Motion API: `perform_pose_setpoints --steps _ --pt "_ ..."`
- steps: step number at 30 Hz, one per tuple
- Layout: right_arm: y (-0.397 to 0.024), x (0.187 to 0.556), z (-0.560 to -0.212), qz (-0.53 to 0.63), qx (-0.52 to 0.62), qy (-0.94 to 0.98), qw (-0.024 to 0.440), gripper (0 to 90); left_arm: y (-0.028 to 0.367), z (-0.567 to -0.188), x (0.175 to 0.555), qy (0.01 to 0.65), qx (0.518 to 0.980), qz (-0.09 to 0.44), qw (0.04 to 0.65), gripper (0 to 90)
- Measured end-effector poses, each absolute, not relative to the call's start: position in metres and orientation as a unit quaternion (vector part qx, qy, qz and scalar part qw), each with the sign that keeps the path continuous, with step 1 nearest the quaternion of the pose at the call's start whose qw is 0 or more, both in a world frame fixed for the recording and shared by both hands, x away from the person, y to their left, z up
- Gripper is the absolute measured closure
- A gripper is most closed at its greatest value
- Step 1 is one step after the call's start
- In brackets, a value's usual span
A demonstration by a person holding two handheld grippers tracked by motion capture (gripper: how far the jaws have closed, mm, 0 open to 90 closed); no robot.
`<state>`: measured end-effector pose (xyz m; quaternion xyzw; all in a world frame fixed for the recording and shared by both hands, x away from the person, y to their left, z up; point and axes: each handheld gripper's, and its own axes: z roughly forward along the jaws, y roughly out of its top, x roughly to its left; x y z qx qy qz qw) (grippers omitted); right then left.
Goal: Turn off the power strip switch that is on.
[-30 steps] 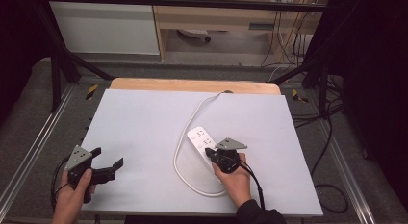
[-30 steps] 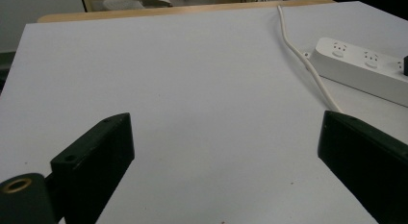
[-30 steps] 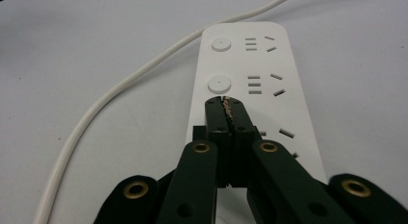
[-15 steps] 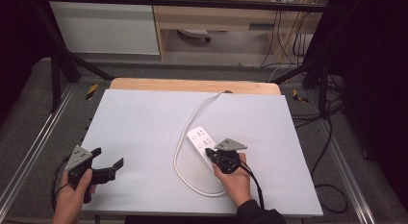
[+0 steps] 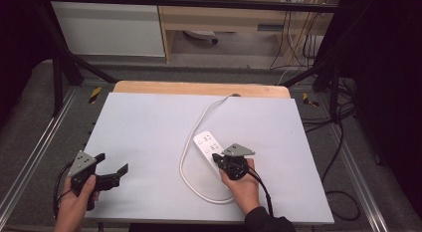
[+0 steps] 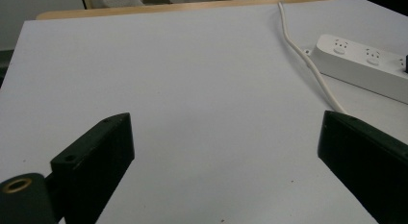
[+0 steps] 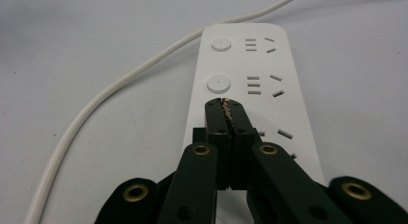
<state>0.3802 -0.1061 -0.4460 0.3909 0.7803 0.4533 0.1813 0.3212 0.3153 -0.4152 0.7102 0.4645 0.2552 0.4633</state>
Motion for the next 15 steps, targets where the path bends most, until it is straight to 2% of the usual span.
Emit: perform_pose_setpoints --steps 15 --pt "-0.1048 0.3798 -0.4452 0.448 0.385 0.785 0.187 90.0 0.3151 -0.4152 0.3213 0.464 0.711 0.255 0.463 5.6"
